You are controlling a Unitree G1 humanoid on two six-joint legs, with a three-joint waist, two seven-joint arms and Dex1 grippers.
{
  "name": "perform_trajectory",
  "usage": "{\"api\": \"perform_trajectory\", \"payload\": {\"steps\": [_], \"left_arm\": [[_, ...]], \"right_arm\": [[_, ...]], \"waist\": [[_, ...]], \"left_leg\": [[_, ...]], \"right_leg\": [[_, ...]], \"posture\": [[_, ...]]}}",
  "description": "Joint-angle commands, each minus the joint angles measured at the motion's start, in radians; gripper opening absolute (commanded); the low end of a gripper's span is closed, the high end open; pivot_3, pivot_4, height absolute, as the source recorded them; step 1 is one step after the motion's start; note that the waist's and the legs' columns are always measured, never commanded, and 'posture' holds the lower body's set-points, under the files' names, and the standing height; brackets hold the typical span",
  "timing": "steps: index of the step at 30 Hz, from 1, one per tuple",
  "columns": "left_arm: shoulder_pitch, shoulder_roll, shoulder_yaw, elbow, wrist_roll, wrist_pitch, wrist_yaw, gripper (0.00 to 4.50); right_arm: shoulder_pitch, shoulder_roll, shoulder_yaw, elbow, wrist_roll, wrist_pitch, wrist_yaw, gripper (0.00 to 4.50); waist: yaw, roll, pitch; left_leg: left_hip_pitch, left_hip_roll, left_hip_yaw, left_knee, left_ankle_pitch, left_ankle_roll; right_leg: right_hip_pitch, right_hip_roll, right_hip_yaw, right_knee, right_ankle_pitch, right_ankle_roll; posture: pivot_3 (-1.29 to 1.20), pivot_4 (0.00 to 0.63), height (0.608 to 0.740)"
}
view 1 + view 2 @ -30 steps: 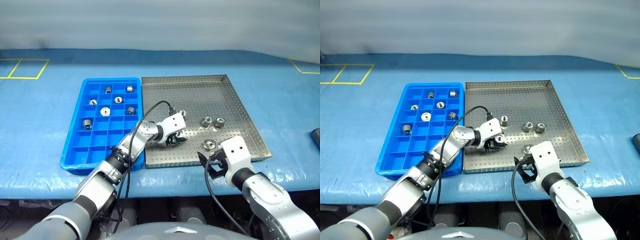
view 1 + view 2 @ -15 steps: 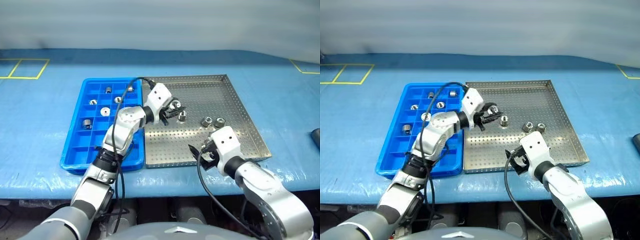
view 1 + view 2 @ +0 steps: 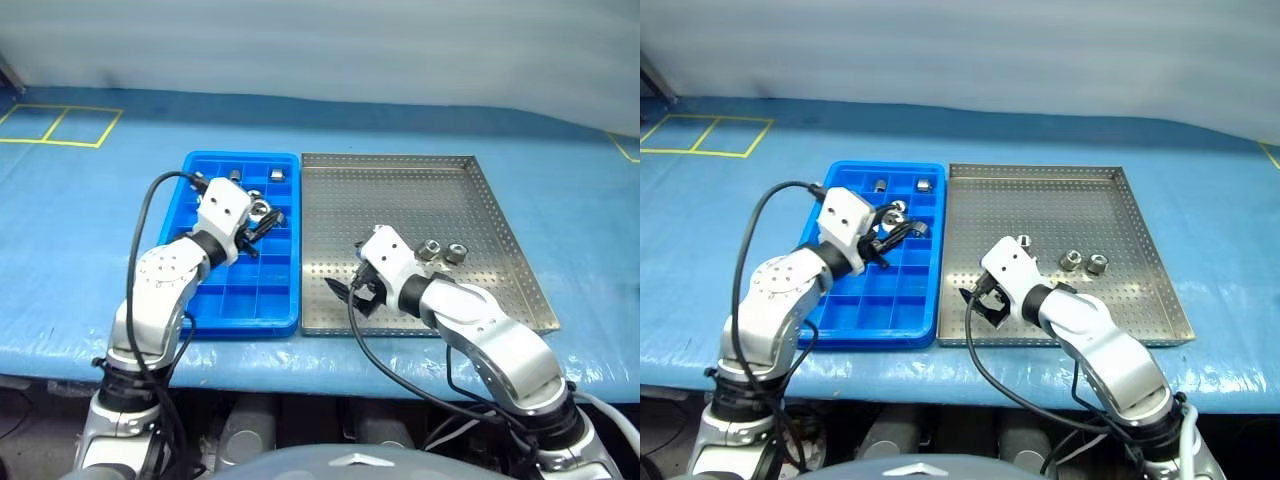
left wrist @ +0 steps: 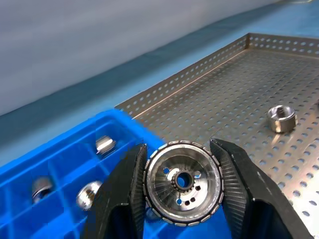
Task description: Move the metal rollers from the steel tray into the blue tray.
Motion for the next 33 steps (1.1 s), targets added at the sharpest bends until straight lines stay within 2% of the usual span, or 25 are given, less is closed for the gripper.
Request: {"api": "perform_trajectory", "payload": {"steps": [1,7,13,20,28,29,33], "left_arm": [[0.053,0.025,0.049,-0.123,-0.015,0.055,0.033,1.69],[0.169,0.062,0.06,-0.172,-0.001,0.103,0.066,1.69],[0.208,0.073,0.038,-0.118,0.004,0.108,0.085,1.69],[0.217,0.074,0.015,-0.047,-0.008,0.11,0.081,1.69],[0.171,0.041,0.034,-0.002,-0.074,0.06,0.054,4.35],[0.159,0.041,0.036,-0.004,-0.083,0.058,0.047,4.47],[0.078,0.045,0.048,-0.018,-0.125,0.046,0.018,4.47]], "right_arm": [[-0.045,0.003,0.029,0.03,-0.009,-0.063,0.04,4.5],[-0.088,0.014,0.074,0.083,-0.02,-0.105,0.083,4.5],[-0.088,0.018,0.083,0.092,-0.033,-0.116,0.098,4.5],[-0.053,0.02,0.066,0.063,-0.041,-0.102,0.081,4.5],[0.012,0.025,0.016,0.007,-0.037,-0.072,0.036,4.5],[0.02,0.025,0.01,-0.002,-0.037,-0.066,0.032,4.5],[0.057,0.025,-0.023,-0.047,-0.034,-0.043,0.005,4.5]], "waist": [[0.019,0.0,0.0],[0.051,0.0,0.0],[0.084,0.0,0.0],[0.089,0.0,0.0],[0.086,0.001,0.0],[0.087,0.001,0.0],[0.08,0.0,0.0]], "left_leg": [[0.0,0.0,0.0,0.0,0.0,0.0],[0.0,0.001,0.0,0.0,0.0,0.0],[-0.001,0.002,-0.001,-0.001,0.0,0.0],[-0.002,0.002,0.0,-0.002,0.0,0.0],[-0.001,0.003,-0.001,-0.003,0.0,-0.001],[-0.001,0.003,-0.001,-0.002,0.0,-0.001],[-0.002,0.0,0.0,-0.002,0.0,0.0]], "right_leg": [[0.0,0.0,0.0,0.0,0.0,0.0],[0.0,-0.002,-0.001,0.0,0.0,0.0],[-0.001,-0.002,-0.003,0.0,-0.001,-0.001],[-0.002,-0.003,-0.003,-0.001,-0.001,-0.002],[-0.002,-0.004,-0.004,-0.001,-0.002,-0.003],[-0.002,-0.005,-0.005,-0.001,-0.002,-0.003],[-0.002,-0.009,-0.007,-0.001,-0.002,-0.002]], "posture": [[0.34,0.15,0.74],[0.38,0.15,0.74],[0.37,0.15,0.74],[0.33,0.15,0.74],[0.27,0.15,0.74],[0.27,0.15,0.74],[0.22,0.15,0.74]]}}
